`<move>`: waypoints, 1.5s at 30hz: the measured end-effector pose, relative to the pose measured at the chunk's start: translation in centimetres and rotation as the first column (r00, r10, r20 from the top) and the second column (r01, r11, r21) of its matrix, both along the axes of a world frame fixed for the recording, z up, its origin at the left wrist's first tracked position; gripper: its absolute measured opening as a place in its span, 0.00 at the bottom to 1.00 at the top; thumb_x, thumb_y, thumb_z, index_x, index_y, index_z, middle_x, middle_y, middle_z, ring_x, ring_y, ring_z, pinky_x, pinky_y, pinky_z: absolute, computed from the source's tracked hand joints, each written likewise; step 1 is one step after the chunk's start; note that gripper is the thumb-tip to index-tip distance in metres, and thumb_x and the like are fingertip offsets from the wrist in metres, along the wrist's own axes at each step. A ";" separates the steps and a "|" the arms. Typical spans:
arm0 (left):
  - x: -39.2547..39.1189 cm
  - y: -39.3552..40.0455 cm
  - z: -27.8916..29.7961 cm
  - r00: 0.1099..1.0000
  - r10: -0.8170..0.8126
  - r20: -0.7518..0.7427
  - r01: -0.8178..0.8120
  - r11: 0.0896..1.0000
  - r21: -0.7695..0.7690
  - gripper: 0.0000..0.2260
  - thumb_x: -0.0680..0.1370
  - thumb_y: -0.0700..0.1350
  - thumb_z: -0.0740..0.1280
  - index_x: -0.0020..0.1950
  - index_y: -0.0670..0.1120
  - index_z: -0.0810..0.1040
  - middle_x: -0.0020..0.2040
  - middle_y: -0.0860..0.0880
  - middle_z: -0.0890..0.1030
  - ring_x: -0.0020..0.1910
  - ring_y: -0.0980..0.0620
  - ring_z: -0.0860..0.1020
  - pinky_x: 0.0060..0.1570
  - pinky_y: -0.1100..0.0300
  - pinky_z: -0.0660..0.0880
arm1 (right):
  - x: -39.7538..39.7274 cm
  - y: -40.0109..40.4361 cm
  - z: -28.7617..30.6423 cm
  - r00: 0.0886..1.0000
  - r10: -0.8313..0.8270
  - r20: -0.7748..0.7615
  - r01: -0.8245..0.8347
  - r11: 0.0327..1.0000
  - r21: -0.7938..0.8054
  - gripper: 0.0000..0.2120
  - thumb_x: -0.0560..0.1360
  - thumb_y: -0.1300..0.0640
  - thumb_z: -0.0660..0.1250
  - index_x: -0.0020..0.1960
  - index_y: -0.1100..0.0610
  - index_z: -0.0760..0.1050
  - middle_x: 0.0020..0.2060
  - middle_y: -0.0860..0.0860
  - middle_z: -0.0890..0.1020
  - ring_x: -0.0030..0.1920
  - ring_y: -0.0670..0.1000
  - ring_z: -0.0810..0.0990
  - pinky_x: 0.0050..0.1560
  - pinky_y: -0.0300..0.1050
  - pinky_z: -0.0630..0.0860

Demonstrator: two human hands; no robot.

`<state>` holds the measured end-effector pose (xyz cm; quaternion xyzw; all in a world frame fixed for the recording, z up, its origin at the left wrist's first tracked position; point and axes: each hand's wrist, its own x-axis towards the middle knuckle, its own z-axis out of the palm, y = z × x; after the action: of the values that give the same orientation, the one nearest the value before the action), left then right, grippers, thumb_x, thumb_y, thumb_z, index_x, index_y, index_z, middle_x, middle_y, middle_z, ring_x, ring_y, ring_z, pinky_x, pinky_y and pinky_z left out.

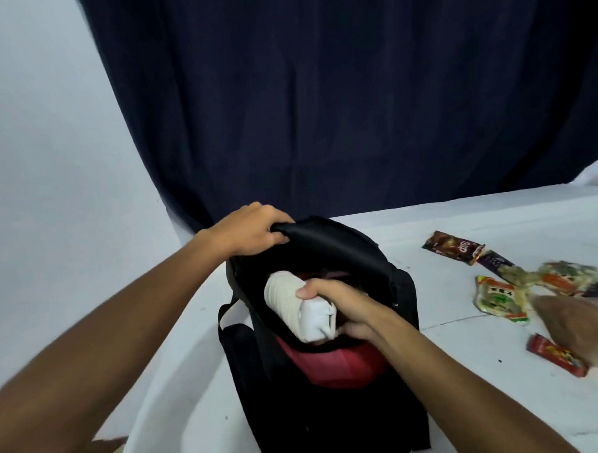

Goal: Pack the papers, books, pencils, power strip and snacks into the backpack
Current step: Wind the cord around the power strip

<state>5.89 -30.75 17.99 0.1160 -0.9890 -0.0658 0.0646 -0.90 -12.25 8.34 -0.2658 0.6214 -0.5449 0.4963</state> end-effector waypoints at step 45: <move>12.8 4.9 -13.4 0.535 0.820 -0.202 -0.047 0.267 0.962 0.08 0.79 0.42 0.64 0.40 0.44 0.79 0.40 0.48 0.80 0.40 0.49 0.76 0.40 0.56 0.71 | -8.5 9.6 -3.7 0.798 -0.174 -0.577 0.216 0.976 0.004 0.22 0.78 0.51 0.65 0.32 0.65 0.81 0.32 0.59 0.84 0.37 0.60 0.83 0.52 0.47 0.77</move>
<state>18.70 -25.86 4.59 0.3955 -0.6026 -0.5848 0.3721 -9.37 -2.67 4.69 -0.3347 0.7841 -0.4661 0.2366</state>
